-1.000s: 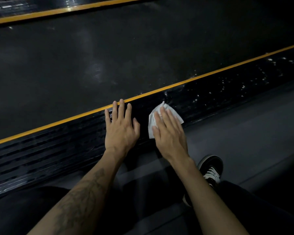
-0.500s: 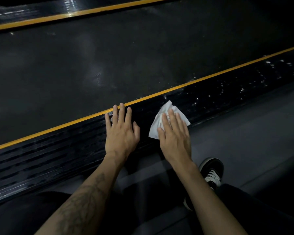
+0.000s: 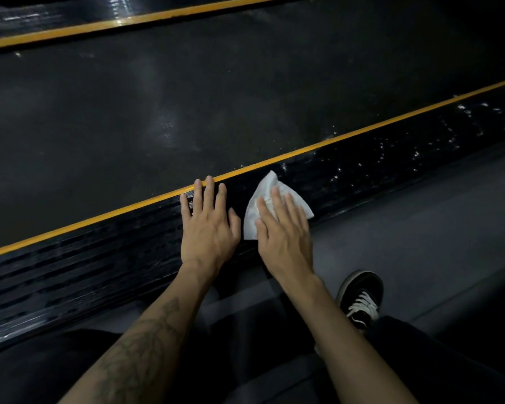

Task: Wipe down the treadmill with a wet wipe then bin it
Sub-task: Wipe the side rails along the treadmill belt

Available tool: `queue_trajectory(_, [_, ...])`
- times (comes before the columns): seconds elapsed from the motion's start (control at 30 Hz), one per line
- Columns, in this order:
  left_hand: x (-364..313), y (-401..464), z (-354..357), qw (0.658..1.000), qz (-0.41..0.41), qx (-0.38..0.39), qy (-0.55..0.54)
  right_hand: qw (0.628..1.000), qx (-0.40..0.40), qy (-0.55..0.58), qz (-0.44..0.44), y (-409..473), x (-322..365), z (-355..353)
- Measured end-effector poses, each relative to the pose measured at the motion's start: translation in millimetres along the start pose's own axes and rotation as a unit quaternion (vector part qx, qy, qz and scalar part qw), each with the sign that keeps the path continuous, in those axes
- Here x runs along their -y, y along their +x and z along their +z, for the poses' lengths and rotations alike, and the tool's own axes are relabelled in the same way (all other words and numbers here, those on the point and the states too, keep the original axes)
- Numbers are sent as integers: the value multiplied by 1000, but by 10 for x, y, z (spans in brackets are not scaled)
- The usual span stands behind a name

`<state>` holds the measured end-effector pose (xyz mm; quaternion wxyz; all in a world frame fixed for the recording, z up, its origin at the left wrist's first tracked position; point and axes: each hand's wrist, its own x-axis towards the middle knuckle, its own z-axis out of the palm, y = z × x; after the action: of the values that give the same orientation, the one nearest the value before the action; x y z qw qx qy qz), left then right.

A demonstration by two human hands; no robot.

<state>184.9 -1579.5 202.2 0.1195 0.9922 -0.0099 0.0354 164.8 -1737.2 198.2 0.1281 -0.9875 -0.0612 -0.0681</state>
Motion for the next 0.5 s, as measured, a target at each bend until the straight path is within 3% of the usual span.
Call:
queue_trajectory(0.1, [2, -3, -1, 1000, 1, 1, 4, 1000, 19, 1, -11, 169, -161, -30])
queue_trajectory(0.2, [1, -14, -6, 1000, 0, 2, 4, 999, -14, -19, 39, 44, -210, -41])
queue_trajectory(0.27, [-3, -14, -9, 1000, -1, 2, 5, 999, -35, -18, 22, -69, -118, -11])
queue_trajectory(0.37, [-5, -3, -11, 1000, 0, 2, 0, 1000, 0, 16, -16, 45, -69, -47])
queue_trajectory(0.5, [0, -6, 0, 1000, 0, 1, -2, 999, 31, 8, 10, 222, -214, -84])
